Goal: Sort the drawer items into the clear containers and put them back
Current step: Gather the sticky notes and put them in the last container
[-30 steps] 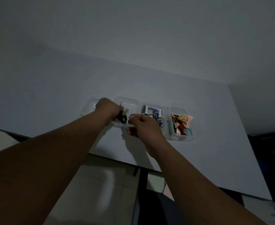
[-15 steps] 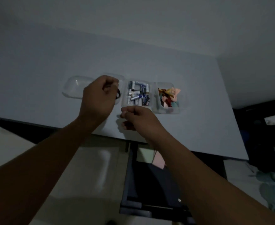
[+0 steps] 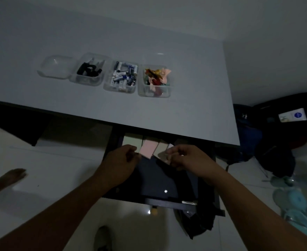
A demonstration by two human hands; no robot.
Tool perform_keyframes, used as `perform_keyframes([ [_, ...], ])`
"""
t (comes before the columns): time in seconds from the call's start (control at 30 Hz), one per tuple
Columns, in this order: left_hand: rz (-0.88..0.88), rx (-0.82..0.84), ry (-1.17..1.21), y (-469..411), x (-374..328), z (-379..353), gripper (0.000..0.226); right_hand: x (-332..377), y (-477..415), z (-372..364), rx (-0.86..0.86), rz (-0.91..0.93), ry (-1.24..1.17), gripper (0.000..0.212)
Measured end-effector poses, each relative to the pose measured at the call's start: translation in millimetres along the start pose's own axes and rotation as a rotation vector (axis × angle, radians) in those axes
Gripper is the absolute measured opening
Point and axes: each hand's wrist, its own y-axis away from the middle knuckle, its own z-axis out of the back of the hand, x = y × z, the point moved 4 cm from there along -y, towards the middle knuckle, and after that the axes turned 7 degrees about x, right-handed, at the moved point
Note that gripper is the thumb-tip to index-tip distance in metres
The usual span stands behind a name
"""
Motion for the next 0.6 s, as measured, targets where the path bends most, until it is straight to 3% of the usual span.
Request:
perform_keyframes([
  [0.1,0.028,-0.005,-0.072,-25.7,15.9,-18.1,0.055,-39.3,-13.9,11.0,-0.205,-0.026,0.237,0.024],
  [0.2,-0.022,-0.042,-0.209,-55.9,23.0,-31.7,0.058,-61.2,-32.5,8.9,-0.355,-0.004,0.369,0.047],
  [0.33,0.046,-0.115,-0.461,-82.3,22.7,-51.8,0.083,-69.1,-51.5,2.8,-0.441,-0.033,0.392,0.058],
  [0.4,0.049,-0.172,-0.561,-84.3,15.4,-57.8,0.083,-68.7,-55.4,2.9,-0.461,-0.031,0.410,0.056],
  [0.6,0.013,-0.252,-0.574,-73.6,7.3,-55.2,0.072,-69.6,-49.7,7.8,-0.487,0.022,0.242,0.047],
])
